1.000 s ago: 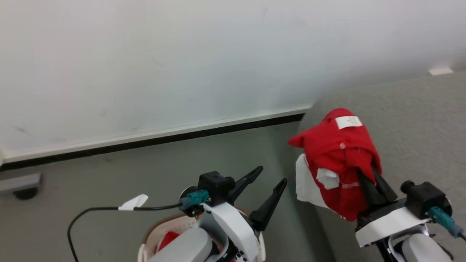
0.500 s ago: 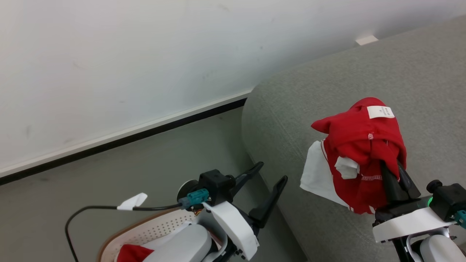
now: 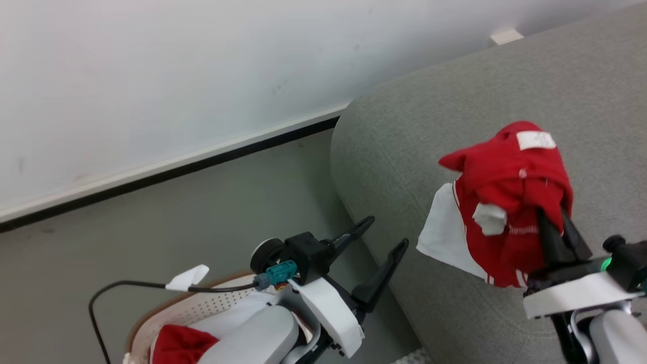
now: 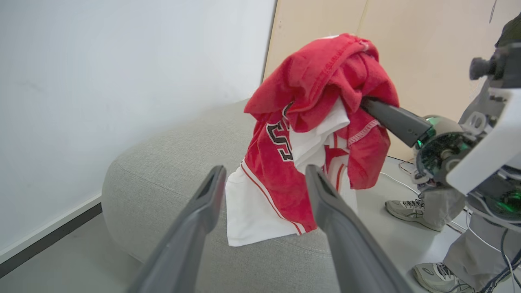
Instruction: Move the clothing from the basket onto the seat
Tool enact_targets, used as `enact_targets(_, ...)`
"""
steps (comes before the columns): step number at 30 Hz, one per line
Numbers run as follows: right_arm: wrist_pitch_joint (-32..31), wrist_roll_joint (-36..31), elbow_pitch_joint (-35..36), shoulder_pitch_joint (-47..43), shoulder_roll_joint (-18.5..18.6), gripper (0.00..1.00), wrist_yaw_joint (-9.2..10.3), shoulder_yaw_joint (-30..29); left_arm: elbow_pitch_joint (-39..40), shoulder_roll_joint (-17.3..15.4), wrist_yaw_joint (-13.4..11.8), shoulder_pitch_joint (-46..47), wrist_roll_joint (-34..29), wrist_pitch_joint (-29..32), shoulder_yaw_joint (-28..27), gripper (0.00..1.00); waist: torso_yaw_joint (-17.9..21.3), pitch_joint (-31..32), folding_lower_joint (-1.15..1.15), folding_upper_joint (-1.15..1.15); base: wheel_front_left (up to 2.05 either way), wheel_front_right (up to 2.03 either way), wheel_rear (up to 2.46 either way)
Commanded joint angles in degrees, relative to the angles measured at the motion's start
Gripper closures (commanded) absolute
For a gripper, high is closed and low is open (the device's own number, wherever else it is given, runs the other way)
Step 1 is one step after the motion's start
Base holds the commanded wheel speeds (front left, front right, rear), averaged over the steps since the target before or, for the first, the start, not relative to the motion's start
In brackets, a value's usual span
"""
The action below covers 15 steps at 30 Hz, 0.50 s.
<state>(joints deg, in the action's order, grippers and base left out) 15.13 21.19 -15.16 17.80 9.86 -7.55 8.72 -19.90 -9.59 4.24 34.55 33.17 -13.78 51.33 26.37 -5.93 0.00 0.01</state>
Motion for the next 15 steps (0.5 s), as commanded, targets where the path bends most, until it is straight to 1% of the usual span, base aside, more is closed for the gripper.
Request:
enact_targets(1,0.03,0.09,-0.19,1.23,0.66,1.00,0.12,-0.34,0.16,-0.42,-0.06,0.40,-0.48,-0.33,0.02,0.00,-0.98,-1.33,0.00,-0.01,0.00,0.00,0.00)
enact_targets(5,0.03,0.85,-1.34,5.33,2.06,1.00,0.12,-1.13,0.69,-0.92,0.01,1.27,-0.65,0.24,0.09,0.00,-2.93,-4.52,0.00,-0.01,0.00,0.00,0.00)
enact_targets(10,0.03,2.59,-3.88,11.75,3.89,1.00,0.12,-2.88,1.12,-1.50,0.03,2.90,-1.26,0.81,0.24,0.00,-5.73,-10.00,0.00,-0.01,0.00,0.00,0.00)
enact_targets(15,0.03,5.16,-7.17,19.17,7.67,1.00,0.12,-4.29,2.60,-2.62,-0.57,4.28,-1.32,1.45,-0.50,0.00,-8.52,-15.98,0.00,-0.01,0.00,0.00,0.00)
